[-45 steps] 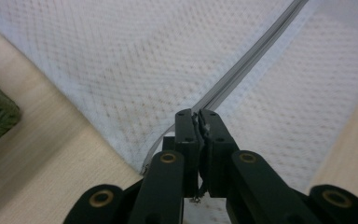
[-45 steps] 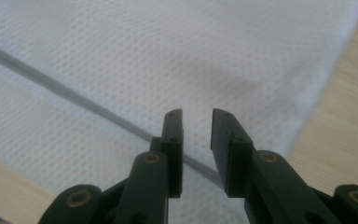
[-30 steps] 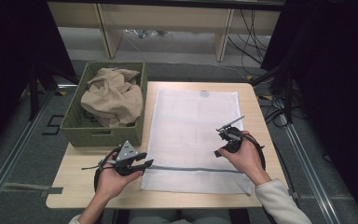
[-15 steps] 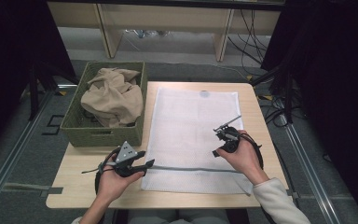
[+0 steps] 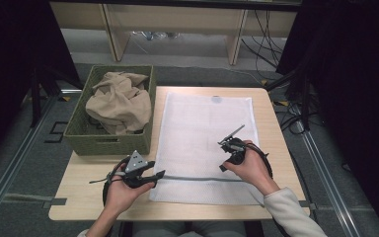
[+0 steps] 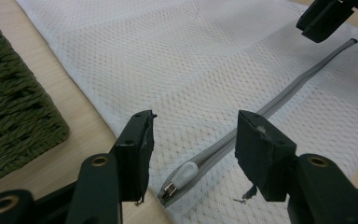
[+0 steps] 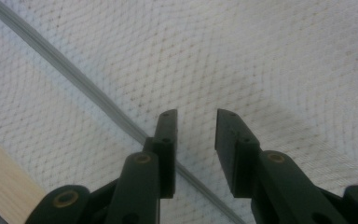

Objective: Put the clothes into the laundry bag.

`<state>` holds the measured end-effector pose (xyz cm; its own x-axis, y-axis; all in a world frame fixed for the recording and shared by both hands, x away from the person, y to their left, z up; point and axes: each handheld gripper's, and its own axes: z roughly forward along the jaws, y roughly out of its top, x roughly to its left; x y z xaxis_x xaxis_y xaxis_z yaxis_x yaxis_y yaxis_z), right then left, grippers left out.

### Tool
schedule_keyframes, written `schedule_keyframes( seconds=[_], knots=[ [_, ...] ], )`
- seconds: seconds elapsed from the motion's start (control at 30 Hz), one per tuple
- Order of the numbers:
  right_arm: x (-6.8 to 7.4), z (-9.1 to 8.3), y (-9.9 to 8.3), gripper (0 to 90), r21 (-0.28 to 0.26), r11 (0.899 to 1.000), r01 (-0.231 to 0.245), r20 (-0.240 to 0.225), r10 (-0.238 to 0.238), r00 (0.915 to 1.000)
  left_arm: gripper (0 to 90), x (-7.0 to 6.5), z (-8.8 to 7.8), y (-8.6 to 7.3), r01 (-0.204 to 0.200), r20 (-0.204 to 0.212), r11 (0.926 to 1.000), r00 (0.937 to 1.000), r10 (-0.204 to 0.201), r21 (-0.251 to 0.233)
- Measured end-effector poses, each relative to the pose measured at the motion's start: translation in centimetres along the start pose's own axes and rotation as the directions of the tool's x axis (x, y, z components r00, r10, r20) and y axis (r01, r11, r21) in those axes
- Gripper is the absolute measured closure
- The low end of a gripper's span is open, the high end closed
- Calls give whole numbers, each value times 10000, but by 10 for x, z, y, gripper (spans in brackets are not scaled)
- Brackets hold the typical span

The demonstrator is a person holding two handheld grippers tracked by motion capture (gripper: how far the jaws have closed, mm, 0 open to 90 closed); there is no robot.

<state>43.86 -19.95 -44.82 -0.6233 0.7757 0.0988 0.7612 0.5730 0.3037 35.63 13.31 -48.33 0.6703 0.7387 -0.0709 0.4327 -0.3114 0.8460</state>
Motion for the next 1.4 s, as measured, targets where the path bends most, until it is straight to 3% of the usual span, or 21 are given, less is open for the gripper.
schedule_keyframes(
  seconds=[0.07,0.2,0.23,0.27,0.4,0.43,0.47,0.53,0.67,0.93,1.1,1.4],
  knots=[
    [4,3,2,702,4,10000,53,18,-53,10000,469,-2,0,-1,273,100,9996,9996,-272,-74],
    [14,9,8,693,270,9994,229,-45,-228,9997,468,-5,-2,0,97,101,9999,9999,-97,-25],
    [15,12,10,690,255,9986,464,-71,-462,9989,468,-5,-2,0,97,101,9999,9999,-97,-25],
    [18,15,11,690,247,9989,411,-25,-410,9992,468,-5,0,1,-100,171,9999,9998,100,9],
    [26,22,15,677,693,9971,324,-68,-320,9995,468,-7,2,-1,173,272,9998,9995,-170,-121],
    [26,24,16,669,714,9957,597,-3,-598,9982,468,-4,2,-1,-159,241,9998,9996,156,139],
    [26,27,16,663,755,9934,859,-13,-861,9963,468,-5,3,-1,-18,273,10000,9996,16,59],
    [27,29,17,653,874,9929,811,-76,-807,9967,468,-6,4,-2,238,292,9997,9993,-236,-52],
    [30,32,16,629,918,9892,1141,-83,-1139,9935,467,-5,3,-2,10,260,10000,9997,-13,98],
    [35,38,16,603,1010,9809,1661,-50,-1664,9860,465,-5,3,-3,135,406,9998,9991,-141,159],
    [37,38,16,606,1072,9778,1801,108,-1823,9832,465,-5,3,-3,127,365,9998,9992,-134,171],
    [37,37,15,648,984,9784,1817,-83,-1817,9833,465,-5,4,-3,109,342,9998,9993,-115,181]
  ],
)
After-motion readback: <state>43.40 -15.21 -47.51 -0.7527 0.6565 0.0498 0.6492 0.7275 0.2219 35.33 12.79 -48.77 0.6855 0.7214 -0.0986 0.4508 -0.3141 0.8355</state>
